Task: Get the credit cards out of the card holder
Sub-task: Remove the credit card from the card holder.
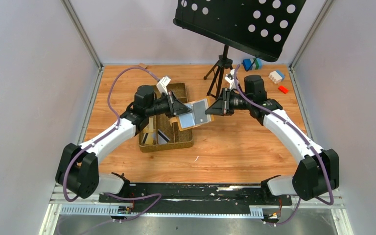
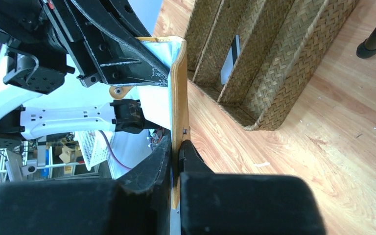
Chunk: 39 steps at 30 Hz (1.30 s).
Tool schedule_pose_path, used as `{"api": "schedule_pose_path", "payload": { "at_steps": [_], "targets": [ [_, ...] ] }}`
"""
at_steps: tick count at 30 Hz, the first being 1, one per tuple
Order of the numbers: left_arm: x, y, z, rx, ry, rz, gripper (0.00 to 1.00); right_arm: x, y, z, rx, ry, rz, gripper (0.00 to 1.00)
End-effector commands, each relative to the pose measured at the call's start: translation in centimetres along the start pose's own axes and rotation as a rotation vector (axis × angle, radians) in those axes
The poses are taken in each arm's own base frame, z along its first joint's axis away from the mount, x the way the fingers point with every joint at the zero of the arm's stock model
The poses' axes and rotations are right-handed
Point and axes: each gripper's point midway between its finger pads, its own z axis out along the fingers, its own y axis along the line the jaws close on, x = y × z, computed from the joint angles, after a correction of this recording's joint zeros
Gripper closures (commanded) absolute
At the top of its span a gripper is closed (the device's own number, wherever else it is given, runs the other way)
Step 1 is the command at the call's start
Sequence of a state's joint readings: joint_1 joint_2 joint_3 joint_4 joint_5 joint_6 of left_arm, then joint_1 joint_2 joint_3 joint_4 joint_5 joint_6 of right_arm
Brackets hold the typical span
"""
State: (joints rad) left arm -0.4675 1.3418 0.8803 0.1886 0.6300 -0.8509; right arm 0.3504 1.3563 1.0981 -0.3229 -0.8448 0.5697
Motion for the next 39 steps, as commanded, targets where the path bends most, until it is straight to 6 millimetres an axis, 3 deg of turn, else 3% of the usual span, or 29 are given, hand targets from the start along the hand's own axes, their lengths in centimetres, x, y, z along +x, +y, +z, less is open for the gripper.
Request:
{"api": "schedule_pose_path", "payload": {
  "at_steps": [1, 9, 24, 29, 39],
  "targets": [
    [-0.9, -0.7, -0.2, 0.005, 0.008, 0.063, 1.0, 0.4, -0.1, 0.1, 0.028, 0.012, -0.037, 1.0],
    [-0.7, 0.1, 0.6, -0.028, 0.043, 0.075, 1.0, 0.6, -2.3, -0.7, 0.202, 0.013, -0.067, 1.0],
    [0.7, 0.7, 0.0, -0.077, 0.162, 0.161, 1.0, 0.0, -2.1, 0.3, 0.203, -0.019, -0.04, 1.0],
    [0.6, 0.3, -0.7, -0.086, 0.169, 0.208, 1.0, -1.4, -1.4, 0.4, 0.216, -0.064, -0.054, 1.0],
    [-0.5, 0.3, 1.0, -0.043, 0.234, 0.286, 1.0, -1.9, -2.1, 1.6, 0.215, -0.055, -0.09, 1.0]
  ]
}}
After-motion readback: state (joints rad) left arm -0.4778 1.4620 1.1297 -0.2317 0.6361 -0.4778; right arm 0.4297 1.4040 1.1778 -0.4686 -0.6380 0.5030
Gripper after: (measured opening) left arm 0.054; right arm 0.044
